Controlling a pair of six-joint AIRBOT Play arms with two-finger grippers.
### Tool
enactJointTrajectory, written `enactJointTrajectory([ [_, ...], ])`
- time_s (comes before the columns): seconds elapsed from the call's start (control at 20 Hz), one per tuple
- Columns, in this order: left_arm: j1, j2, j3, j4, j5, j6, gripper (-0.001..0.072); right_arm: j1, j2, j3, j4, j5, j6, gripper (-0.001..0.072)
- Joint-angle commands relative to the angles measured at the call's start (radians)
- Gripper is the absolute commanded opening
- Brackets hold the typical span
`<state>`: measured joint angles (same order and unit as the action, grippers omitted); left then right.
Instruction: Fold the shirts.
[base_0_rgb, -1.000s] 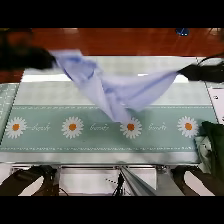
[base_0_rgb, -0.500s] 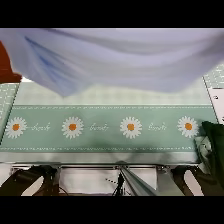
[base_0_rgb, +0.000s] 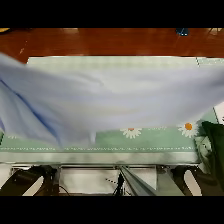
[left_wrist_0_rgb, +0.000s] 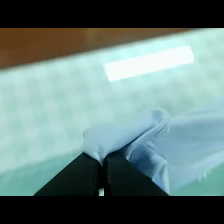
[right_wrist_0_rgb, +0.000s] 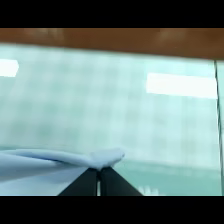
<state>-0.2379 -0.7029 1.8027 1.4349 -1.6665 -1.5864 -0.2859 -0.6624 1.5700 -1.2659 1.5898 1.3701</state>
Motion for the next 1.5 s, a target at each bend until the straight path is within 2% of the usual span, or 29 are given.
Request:
enactJointTrajectory([
  [0.0,0.000,-0.032,-0.063,-0.006,-0.174,-0.018,0.0025,0.095,-0.068,-0.006,-0.172,0.196,0.006,0.0009],
  [0.15,0.000,-0.112,-0.182,-0.003,-0.113,0.031,0.0025,0.225,-0.202,-0.093,-0.259,0.164,0.003,0.0009],
  [0.3,0.001,-0.226,-0.280,0.019,0.088,0.128,0.0025,0.251,-0.389,-0.126,-0.285,-0.025,-0.011,0.0010],
  [0.55,0.005,-0.511,-0.296,0.091,0.369,0.134,0.0026,0.251,-0.678,-0.126,-0.285,-0.344,0.035,0.0011],
  [0.7,0.007,-0.683,-0.296,0.091,0.455,0.064,0.0026,0.251,-0.780,-0.126,-0.285,-0.455,0.045,0.0011],
  [0.8,0.007,-0.781,-0.296,0.091,0.440,0.055,0.0027,0.251,-0.822,-0.126,-0.288,-0.484,0.056,0.0012],
  [0.85,0.007,-0.824,-0.296,0.091,0.425,0.023,0.0030,0.251,-0.840,-0.126,-0.291,-0.488,0.055,0.0012],
  [0.9,0.007,-0.859,-0.296,0.090,0.409,-0.013,0.0068,0.251,-0.855,-0.126,-0.291,-0.488,0.055,0.0012],
  [0.95,0.007,-0.888,-0.296,0.083,0.389,-0.048,0.0152,0.251,-0.869,-0.126,-0.289,-0.486,0.056,0.0016],
  [1.0,0.007,-0.907,-0.296,0.068,0.374,-0.054,0.0281,0.251,-0.876,-0.126,-0.289,-0.487,0.056,0.0102],
  [1.05,0.007,-0.914,-0.296,0.066,0.364,-0.053,0.0426,0.251,-0.876,-0.126,-0.290,-0.486,0.057,0.0240],
  [1.1,0.008,-0.911,-0.294,0.072,0.351,-0.039,0.0514,0.251,-0.869,-0.119,-0.298,-0.471,0.054,0.0368],
  [1.15,0.010,-0.904,-0.283,0.097,0.319,-0.013,0.0524,0.251,-0.858,-0.105,-0.334,-0.436,0.047,0.0429],
  [1.3,0.027,-0.849,-0.248,0.227,0.178,0.075,0.0524,0.211,-0.769,-0.090,-0.439,-0.346,0.047,0.0430],
  [1.4,0.063,-0.785,-0.251,0.209,0.113,0.082,0.0524,0.138,-0.706,-0.091,-0.482,-0.264,0.047,0.0432],
  [1.45,0.084,-0.750,-0.265,0.160,0.109,0.083,0.0524,0.087,-0.679,-0.100,-0.473,-0.242,0.046,0.0479],
])
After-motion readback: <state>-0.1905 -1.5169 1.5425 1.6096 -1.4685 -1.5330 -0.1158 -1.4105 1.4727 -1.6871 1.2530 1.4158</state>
